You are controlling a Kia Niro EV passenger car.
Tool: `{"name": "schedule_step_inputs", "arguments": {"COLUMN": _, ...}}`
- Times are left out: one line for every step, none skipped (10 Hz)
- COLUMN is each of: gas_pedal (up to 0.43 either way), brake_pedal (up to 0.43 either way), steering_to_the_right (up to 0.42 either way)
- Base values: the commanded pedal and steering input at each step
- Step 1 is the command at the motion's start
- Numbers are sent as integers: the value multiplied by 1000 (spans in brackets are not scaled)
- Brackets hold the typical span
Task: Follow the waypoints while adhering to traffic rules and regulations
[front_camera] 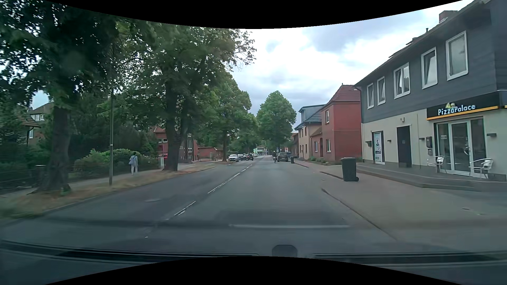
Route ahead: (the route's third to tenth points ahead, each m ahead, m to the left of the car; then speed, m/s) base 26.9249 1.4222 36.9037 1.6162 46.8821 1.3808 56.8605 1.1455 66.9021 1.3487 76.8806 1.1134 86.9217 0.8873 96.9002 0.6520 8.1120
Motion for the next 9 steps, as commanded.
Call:
{"name": "schedule_step_inputs", "arguments": {"gas_pedal": 0, "brake_pedal": 0, "steering_to_the_right": 0}}
{"name": "schedule_step_inputs", "arguments": {"gas_pedal": 28, "brake_pedal": 0, "steering_to_the_right": 0}}
{"name": "schedule_step_inputs", "arguments": {"gas_pedal": 28, "brake_pedal": 0, "steering_to_the_right": -1}}
{"name": "schedule_step_inputs", "arguments": {"gas_pedal": 39, "brake_pedal": 0, "steering_to_the_right": -2}}
{"name": "schedule_step_inputs", "arguments": {"gas_pedal": 39, "brake_pedal": 0, "steering_to_the_right": -4}}
{"name": "schedule_step_inputs", "arguments": {"gas_pedal": 59, "brake_pedal": 0, "steering_to_the_right": -5}}
{"name": "schedule_step_inputs", "arguments": {"gas_pedal": 79, "brake_pedal": 0, "steering_to_the_right": -5}}
{"name": "schedule_step_inputs", "arguments": {"gas_pedal": 87, "brake_pedal": 0, "steering_to_the_right": -5}}
{"name": "schedule_step_inputs", "arguments": {"gas_pedal": 87, "brake_pedal": 0, "steering_to_the_right": -5}}
